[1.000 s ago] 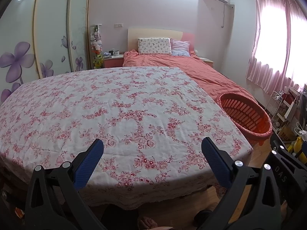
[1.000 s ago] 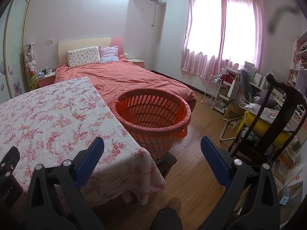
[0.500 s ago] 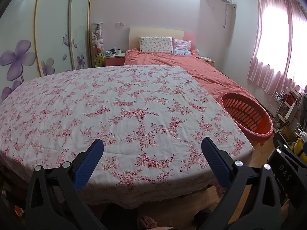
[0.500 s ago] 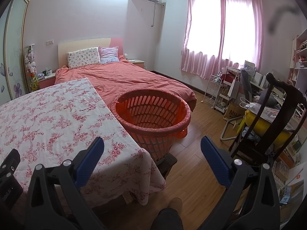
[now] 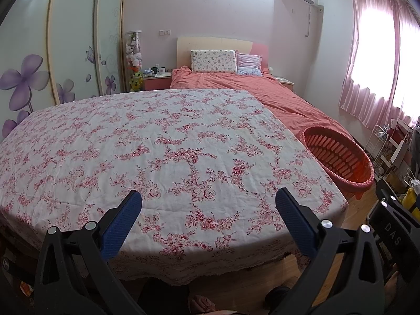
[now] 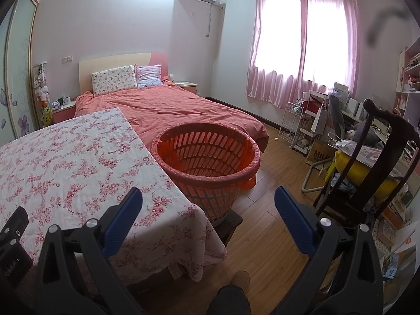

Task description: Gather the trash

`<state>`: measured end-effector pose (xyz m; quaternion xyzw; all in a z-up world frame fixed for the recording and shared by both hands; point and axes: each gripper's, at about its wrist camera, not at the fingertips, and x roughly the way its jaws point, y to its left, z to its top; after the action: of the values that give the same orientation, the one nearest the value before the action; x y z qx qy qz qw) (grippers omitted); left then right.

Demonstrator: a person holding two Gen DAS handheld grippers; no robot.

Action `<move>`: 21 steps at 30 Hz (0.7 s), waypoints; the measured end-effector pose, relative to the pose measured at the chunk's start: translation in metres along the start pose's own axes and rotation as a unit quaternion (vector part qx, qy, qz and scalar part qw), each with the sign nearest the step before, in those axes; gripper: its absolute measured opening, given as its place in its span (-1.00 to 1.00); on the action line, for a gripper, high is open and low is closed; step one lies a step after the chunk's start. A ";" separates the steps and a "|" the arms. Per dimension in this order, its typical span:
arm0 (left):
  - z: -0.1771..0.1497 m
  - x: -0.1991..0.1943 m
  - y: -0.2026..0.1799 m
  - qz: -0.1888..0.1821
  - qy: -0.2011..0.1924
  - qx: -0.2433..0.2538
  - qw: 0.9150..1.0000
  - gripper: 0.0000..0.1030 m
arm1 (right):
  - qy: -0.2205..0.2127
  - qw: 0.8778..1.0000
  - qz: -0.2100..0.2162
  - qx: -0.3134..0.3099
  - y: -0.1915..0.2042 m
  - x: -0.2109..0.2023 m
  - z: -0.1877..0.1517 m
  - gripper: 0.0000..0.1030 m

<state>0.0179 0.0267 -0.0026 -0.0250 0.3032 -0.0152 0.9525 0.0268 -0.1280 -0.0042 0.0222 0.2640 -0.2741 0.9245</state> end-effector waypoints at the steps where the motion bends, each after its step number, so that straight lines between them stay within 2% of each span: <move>1: 0.000 0.000 0.000 0.000 0.000 0.000 1.000 0.95 | 0.000 1.000 0.000 0.000 0.000 0.000 0.000 0.91; 21: 0.000 0.000 0.000 0.001 -0.001 0.003 1.000 0.95 | 0.001 1.000 0.001 0.002 0.000 0.000 0.000 0.91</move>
<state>0.0179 0.0262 -0.0030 -0.0221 0.3021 -0.0150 0.9529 0.0269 -0.1279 -0.0042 0.0244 0.2644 -0.2737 0.9245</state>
